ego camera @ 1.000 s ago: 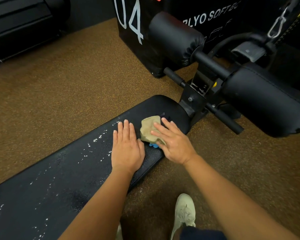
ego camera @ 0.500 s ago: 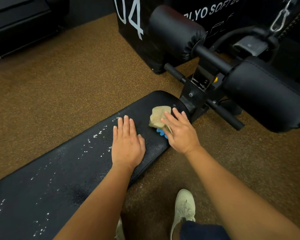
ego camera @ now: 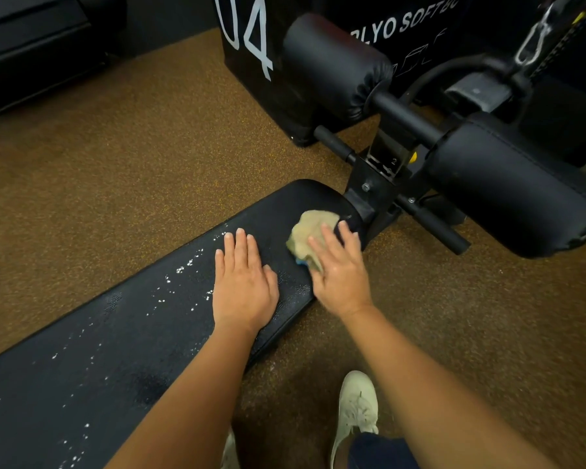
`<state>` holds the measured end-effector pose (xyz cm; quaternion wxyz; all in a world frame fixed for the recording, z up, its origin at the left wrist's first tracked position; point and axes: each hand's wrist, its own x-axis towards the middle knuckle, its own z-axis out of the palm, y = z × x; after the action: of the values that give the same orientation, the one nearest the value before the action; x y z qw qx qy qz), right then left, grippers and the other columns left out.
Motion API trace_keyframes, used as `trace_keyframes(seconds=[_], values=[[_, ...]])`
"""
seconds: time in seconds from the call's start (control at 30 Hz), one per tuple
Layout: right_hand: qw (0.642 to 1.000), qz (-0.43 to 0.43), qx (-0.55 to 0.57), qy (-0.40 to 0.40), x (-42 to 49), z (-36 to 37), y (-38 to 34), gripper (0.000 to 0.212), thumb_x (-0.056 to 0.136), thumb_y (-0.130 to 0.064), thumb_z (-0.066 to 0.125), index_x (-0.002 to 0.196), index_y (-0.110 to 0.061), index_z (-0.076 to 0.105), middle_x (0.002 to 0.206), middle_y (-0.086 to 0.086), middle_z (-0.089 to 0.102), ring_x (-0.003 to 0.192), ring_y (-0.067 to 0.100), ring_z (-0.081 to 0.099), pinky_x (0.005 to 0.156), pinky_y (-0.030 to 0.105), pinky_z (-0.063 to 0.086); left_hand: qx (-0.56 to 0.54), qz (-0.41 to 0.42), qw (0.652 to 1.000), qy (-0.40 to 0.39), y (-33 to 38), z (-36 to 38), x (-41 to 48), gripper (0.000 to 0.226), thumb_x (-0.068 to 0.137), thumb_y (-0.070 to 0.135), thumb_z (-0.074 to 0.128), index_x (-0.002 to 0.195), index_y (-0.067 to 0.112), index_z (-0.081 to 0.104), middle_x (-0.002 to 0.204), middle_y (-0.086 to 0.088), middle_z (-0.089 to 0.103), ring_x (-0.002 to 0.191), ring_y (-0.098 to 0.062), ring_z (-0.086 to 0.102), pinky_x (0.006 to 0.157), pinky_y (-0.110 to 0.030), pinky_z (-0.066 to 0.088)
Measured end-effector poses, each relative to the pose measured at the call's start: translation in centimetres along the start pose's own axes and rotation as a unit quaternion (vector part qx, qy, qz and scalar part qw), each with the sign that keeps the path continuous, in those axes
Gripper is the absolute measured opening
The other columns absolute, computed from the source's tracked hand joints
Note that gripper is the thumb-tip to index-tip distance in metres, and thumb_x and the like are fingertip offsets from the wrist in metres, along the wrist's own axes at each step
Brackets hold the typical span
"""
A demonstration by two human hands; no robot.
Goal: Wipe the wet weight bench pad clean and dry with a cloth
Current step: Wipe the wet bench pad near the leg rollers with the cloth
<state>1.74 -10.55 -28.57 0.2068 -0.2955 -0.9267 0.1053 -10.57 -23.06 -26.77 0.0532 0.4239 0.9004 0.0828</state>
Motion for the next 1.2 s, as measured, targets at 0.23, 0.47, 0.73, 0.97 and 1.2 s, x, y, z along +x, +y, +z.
trace_keyframes(seconds=[0.23, 0.47, 0.73, 0.97, 1.2], values=[[0.998, 0.052, 0.036, 0.019, 0.1, -0.1, 2.2, 0.041, 0.085, -0.019, 0.055, 0.124, -0.008, 0.061, 0.139, 0.011, 0.051, 0.133, 0.041, 0.035, 0.107, 0.061, 0.03, 0.0, -0.002, 1.0, -0.008, 0.0, -0.1, -0.1, 0.074, 0.089, 0.041, 0.0, 0.151, 0.003, 0.011, 0.16, -0.013, 0.003, 0.148, -0.028, -0.005, 0.119, -0.042, -0.002], [0.994, 0.111, 0.022, 0.002, -1.9, 0.5, -1.8, 0.052, 0.086, -0.026, 0.038, 0.131, -0.006, 0.055, 0.146, 0.015, 0.041, 0.138, 0.042, 0.024, 0.11, 0.059, 0.027, 0.004, -0.003, 1.0, -0.006, 0.0, -0.1, -0.1, 0.073, 0.089, 0.041, 0.0, 0.151, 0.003, 0.01, 0.16, -0.014, 0.003, 0.148, -0.028, -0.005, 0.119, -0.042, -0.002], [0.944, 0.326, 0.032, -0.026, 3.7, -0.7, 0.4, 0.057, 0.095, -0.023, 0.047, 0.147, -0.012, 0.027, 0.154, 0.018, 0.019, 0.118, 0.039, 0.041, 0.096, 0.035, 0.022, 0.0, 0.0, 1.0, -0.004, -0.1, -0.1, -0.1, 0.071, 0.091, 0.04, 0.002, 0.151, 0.003, 0.011, 0.16, -0.014, 0.003, 0.148, -0.028, -0.005, 0.119, -0.042, -0.002], [0.925, 0.378, 0.018, -0.027, 1.9, -0.4, -2.8, 0.069, 0.093, -0.026, 0.052, 0.148, -0.004, 0.018, 0.153, 0.026, 0.009, 0.112, 0.044, 0.034, 0.096, 0.044, 0.031, 0.0, -0.004, 1.0, -0.004, 0.0, -0.2, 0.0, 0.072, 0.09, 0.04, 0.002, 0.151, 0.004, 0.01, 0.16, -0.013, 0.003, 0.148, -0.027, -0.006, 0.12, -0.042, -0.001], [0.928, 0.362, -0.046, -0.075, 6.1, -1.1, 0.7, 0.056, 0.093, -0.034, 0.047, 0.142, -0.012, 0.029, 0.129, 0.024, 0.043, 0.111, 0.04, 0.042, 0.096, 0.046, 0.034, -0.004, -0.002, 1.0, -0.002, 0.1, -0.2, 0.0, 0.072, 0.09, 0.04, 0.003, 0.151, 0.003, 0.011, 0.16, -0.014, 0.004, 0.148, -0.028, -0.005, 0.12, -0.043, 0.001]])
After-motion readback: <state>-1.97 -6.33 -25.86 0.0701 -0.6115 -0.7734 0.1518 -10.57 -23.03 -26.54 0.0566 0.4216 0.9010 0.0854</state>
